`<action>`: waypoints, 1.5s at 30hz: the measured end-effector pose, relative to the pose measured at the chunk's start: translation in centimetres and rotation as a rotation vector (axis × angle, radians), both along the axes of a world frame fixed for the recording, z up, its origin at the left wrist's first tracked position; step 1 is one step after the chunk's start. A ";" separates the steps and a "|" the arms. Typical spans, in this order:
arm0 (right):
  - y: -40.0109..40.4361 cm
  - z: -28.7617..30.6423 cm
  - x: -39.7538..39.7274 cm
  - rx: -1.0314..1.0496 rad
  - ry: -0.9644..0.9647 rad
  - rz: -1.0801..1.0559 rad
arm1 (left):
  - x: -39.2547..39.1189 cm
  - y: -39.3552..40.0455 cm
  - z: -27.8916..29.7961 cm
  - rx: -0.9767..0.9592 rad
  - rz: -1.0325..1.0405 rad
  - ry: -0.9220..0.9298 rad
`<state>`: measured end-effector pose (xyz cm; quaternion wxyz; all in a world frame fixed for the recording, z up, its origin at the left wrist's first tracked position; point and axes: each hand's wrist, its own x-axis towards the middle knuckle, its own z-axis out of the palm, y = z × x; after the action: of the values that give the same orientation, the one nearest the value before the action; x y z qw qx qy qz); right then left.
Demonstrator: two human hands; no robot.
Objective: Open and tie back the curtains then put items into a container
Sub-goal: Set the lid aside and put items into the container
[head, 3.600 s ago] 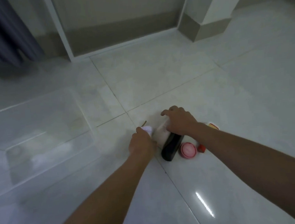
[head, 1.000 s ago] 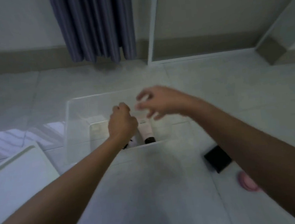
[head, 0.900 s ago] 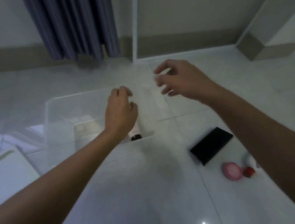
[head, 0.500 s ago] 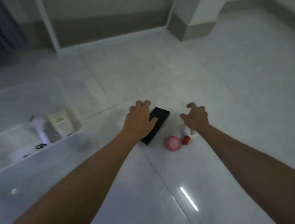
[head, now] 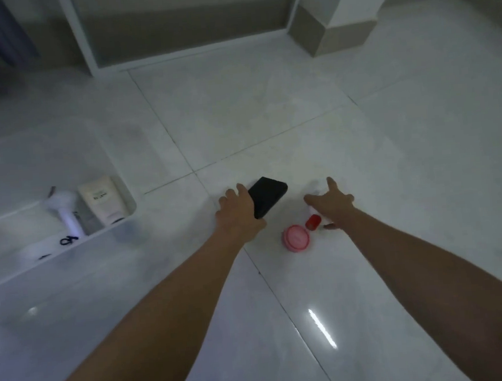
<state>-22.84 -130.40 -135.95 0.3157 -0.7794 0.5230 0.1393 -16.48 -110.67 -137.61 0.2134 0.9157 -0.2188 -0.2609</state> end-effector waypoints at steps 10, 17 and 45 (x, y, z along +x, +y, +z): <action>9.2 12.2 10.9 0.705 -0.395 -0.041 | 6.6 11.8 17.4 -0.227 0.215 -0.112; 23.7 15.4 16.1 0.960 -0.360 0.297 | 7.3 29.9 18.7 -0.286 0.689 0.012; 35.2 5.8 15.4 0.817 -0.151 0.355 | 6.1 32.6 4.6 0.419 0.609 0.086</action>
<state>-7.39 -95.17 -130.16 0.6058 -0.6765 0.2591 0.3290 -10.37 -78.06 -132.99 0.0983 0.9509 0.1307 -0.2628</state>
